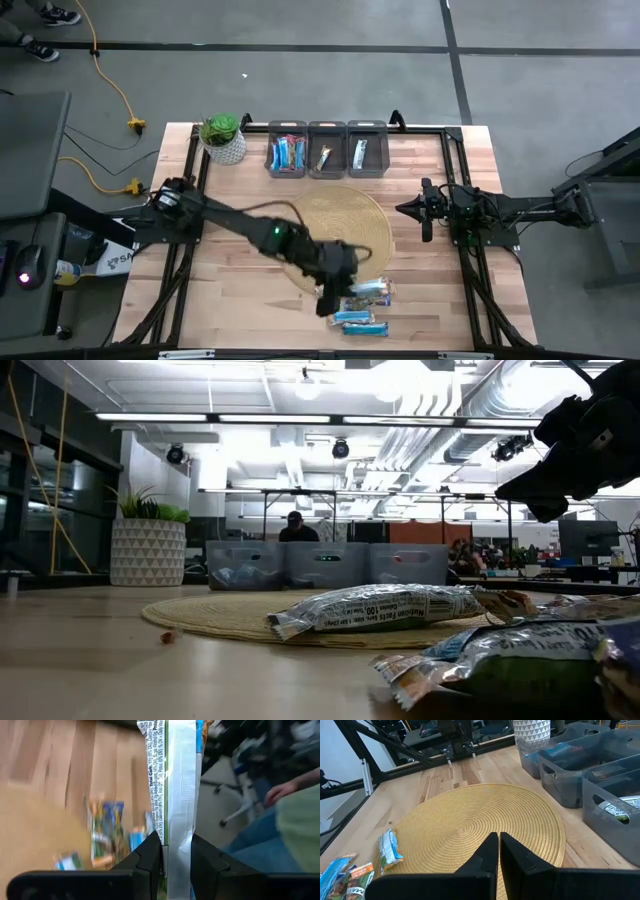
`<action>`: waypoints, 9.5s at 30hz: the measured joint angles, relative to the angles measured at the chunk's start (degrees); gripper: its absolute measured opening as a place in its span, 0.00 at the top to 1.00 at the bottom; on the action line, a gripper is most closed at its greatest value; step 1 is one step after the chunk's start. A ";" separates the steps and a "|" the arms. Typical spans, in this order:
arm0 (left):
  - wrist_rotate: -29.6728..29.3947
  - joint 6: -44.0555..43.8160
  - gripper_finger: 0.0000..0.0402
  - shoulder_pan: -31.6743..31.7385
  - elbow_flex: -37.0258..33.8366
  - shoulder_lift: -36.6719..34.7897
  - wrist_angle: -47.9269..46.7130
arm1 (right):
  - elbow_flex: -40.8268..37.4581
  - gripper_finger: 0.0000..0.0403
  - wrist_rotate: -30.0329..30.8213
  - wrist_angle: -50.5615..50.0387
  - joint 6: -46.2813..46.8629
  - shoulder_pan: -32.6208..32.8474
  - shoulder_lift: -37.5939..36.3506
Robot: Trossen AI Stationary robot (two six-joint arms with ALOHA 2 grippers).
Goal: Pick and place Granola Bars by type
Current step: Put the orange granola bar into the center black bin
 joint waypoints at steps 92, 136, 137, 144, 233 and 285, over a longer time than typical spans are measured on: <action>-8.53 -25.34 0.81 47.32 0.09 11.32 -15.51 | 0.04 1.00 -0.02 0.01 0.02 -0.02 0.04; 3.58 -8.50 0.48 47.51 0.15 1.26 -6.93 | 0.02 1.00 -0.01 0.02 0.01 -0.01 0.07; 4.02 -7.13 0.48 47.54 0.15 -0.09 -7.18 | 0.02 1.00 -0.02 0.00 0.01 0.00 0.07; 5.19 -0.28 0.48 45.40 0.20 -9.27 -10.46 | 0.02 1.00 0.00 0.00 0.00 -0.01 0.09; -9.84 -15.22 0.40 0.35 0.11 16.84 -16.37 | -0.04 1.00 0.00 0.02 0.00 0.00 1.18; -7.20 -10.64 0.85 0.39 -0.11 19.37 -14.77 | 0.02 1.00 -0.02 0.00 -0.01 -0.01 1.18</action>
